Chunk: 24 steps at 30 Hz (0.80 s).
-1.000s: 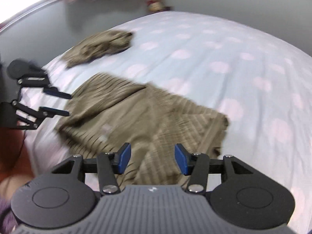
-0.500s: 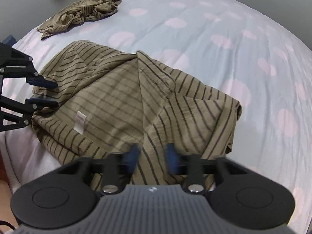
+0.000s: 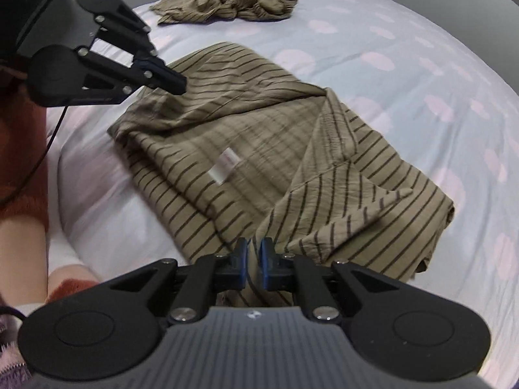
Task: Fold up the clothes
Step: 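Open both grippers and move them apart over the striped shirt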
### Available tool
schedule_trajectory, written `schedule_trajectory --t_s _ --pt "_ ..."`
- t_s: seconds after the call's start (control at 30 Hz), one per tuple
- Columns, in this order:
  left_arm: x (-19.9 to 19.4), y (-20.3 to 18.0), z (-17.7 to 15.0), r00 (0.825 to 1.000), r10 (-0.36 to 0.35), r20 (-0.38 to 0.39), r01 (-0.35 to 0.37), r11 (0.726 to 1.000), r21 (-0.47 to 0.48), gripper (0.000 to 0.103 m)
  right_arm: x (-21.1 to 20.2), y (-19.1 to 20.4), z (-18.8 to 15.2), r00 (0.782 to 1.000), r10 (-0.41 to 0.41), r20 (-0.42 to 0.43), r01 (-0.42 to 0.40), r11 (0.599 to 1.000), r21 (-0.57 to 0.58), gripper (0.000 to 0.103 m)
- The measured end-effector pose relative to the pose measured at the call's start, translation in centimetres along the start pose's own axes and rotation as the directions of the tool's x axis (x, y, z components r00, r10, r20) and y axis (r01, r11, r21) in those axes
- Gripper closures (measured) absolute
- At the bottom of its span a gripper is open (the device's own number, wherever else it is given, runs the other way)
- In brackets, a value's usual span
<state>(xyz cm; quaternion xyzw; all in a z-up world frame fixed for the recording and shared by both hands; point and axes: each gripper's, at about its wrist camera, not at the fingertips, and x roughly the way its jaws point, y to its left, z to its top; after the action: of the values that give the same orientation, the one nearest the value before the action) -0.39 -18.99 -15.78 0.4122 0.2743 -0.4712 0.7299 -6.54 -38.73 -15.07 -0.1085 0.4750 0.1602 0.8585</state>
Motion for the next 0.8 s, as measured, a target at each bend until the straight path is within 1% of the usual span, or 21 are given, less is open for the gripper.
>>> schedule_trajectory --t_s 0.03,0.07,0.1,0.13,0.17,0.2,0.23,0.3,0.37,0.43,0.5,0.57,0.6,0.63,0.7,0.8 --pt "0.2 -0.2 0.1 1.0 0.003 -0.003 -0.003 1.0 0.014 0.103 -0.1 0.0 0.0 1.0 -0.002 0.004 0.002 1.0 0.001 0.086" --pt "0.3 -0.5 0.1 1.0 0.008 -0.005 -0.007 1.0 0.026 0.102 -0.4 0.0 -0.1 1.0 -0.006 0.029 0.006 1.0 0.01 0.083" --pt "0.4 -0.7 0.1 1.0 0.012 -0.007 -0.011 0.999 0.038 0.1 -0.8 -0.1 -0.2 0.998 -0.01 0.059 0.008 1.0 0.022 0.07" --pt "0.4 -0.9 0.0 1.0 0.014 -0.005 -0.014 0.999 0.042 0.097 -1.2 -0.3 -0.2 0.996 -0.014 0.089 0.011 0.999 0.033 0.055" --pt "0.2 -1.0 0.0 1.0 0.017 0.001 -0.017 0.999 0.044 0.094 -1.5 -0.4 -0.3 0.994 -0.03 0.11 0.025 0.998 0.049 0.051" --pt "0.0 -1.0 -0.1 1.0 0.011 0.01 -0.011 0.999 0.045 0.093 -1.8 -0.5 -0.4 0.991 -0.049 0.128 0.041 0.997 0.066 0.049" --pt "-0.2 -1.0 -0.1 1.0 0.003 0.02 -0.004 0.999 0.046 0.093 -1.9 -0.6 -0.4 0.989 -0.07 0.129 0.06 0.995 0.08 0.049" --pt "-0.9 -0.4 -0.3 0.999 -0.029 0.027 0.028 0.999 0.027 0.091 -1.9 -0.7 -0.4 0.991 -0.09 0.096 0.081 0.992 0.092 0.05" --pt "-1.6 0.6 -0.6 0.999 -0.044 0.019 0.044 0.999 -0.016 0.081 -2.3 -0.8 -0.5 0.993 -0.085 0.079 0.077 0.992 0.097 0.05" --pt "-2.3 1.2 -0.8 0.998 -0.068 0.01 0.068 0.996 -0.049 0.077 -2.8 -0.7 -0.9 0.995 -0.072 0.063 0.066 0.994 0.091 0.05" --pt "-3.0 1.4 -1.2 0.994 -0.105 -0.001 0.105 0.992 -0.07 0.072 -3.3 -0.1 -1.7 0.998 -0.066 0.024 0.064 0.997 0.052 0.05" --pt "-3.7 1.7 -1.5 0.99 -0.143 -0.012 0.141 0.986 -0.091 0.064 -3.3 0.5 -2.4 0.997 -0.072 -0.022 0.072 0.997 0.023 0.053" --pt "-4.1 1.8 -1.7 0.987 -0.162 -0.018 0.159 0.982 -0.101 0.064 -3.3 0.5 -2.5 0.996 -0.08 -0.029 0.081 0.996 0.026 0.056" --pt "-4.2 1.7 -1.7 0.987 -0.161 -0.026 0.157 0.982 -0.104 0.064 -3.4 0.5 -2.5 0.995 -0.089 -0.033 0.09 0.995 0.032 0.057" --pt "-3.8 1.5 -1.7 0.988 -0.139 -0.061 0.132 0.985 -0.113 0.064 -3.3 0.3 -2.3 0.994 -0.107 -0.034 0.109 0.993 0.053 0.058" --pt "-3.4 1.6 -1.8 0.988 -0.121 -0.097 0.105 0.982 -0.16 0.065 -3.2 0.3 -1.6 0.991 -0.132 -0.028 0.134 0.986 0.097 0.058"
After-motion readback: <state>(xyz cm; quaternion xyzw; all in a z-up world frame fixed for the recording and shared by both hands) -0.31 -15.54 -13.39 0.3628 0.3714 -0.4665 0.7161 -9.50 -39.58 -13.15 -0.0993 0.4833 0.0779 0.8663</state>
